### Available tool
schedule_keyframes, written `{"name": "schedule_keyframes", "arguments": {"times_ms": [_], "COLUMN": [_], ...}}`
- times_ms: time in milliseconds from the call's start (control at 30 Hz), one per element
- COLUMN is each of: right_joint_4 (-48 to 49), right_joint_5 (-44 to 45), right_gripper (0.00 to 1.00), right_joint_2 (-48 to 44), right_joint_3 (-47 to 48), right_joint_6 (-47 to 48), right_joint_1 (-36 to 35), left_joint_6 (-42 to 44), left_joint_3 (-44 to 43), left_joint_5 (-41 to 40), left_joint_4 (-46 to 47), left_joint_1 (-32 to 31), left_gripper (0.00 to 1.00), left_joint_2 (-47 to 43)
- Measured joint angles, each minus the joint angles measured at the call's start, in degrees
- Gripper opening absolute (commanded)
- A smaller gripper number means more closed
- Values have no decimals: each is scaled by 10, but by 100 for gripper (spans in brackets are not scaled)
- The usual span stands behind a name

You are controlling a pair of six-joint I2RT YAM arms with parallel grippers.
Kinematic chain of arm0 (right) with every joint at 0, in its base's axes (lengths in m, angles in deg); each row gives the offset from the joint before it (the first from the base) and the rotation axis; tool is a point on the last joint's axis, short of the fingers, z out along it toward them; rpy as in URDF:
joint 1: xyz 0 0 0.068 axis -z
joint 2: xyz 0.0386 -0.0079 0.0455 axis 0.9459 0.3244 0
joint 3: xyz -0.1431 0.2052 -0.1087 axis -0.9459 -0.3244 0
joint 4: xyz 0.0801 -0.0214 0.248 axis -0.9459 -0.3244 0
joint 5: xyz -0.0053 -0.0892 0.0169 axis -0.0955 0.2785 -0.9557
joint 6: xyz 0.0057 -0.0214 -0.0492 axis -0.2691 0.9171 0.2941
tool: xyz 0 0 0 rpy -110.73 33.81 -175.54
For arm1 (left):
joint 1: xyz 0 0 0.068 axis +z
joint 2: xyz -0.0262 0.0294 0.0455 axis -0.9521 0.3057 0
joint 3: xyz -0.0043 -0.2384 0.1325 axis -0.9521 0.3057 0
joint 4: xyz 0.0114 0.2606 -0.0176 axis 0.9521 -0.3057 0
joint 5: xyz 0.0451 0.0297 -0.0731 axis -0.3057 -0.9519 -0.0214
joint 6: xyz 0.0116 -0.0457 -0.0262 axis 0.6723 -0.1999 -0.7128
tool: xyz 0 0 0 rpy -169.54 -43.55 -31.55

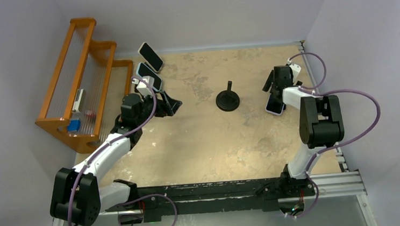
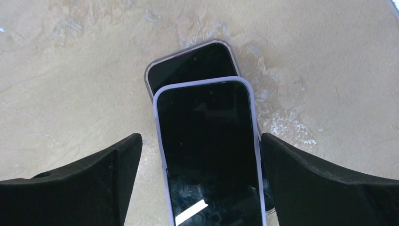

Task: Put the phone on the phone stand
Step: Pick up the phone at the center of the board.

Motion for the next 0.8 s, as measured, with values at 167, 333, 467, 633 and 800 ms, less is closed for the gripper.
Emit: {"name": "schedule_keyframes", "arguments": {"times_ms": [167,333,467,633,800], "right_joint_4": [0,-1,-1,0,3], "right_joint_5": [0,2,2,3,8], "right_gripper": [97,96,94,92,82], "right_joint_2": [14,17,18,25,27], "right_joint_3": [0,0,0,0,0], "right_joint_6": [0,-1,-1,-2,-2], "right_joint_1": [0,0,0,0,0], "left_joint_6": [0,0,0,0,0], "left_joint_3": [0,0,0,0,-1], "left_joint_5": [0,1,2,2,2], "left_joint_4": [-3,-7,-7,-10,-11], "left_joint_1": [0,0,0,0,0], "left_gripper": [76,76,77,77,77], "left_joint_2": [0,0,0,1,3]}}
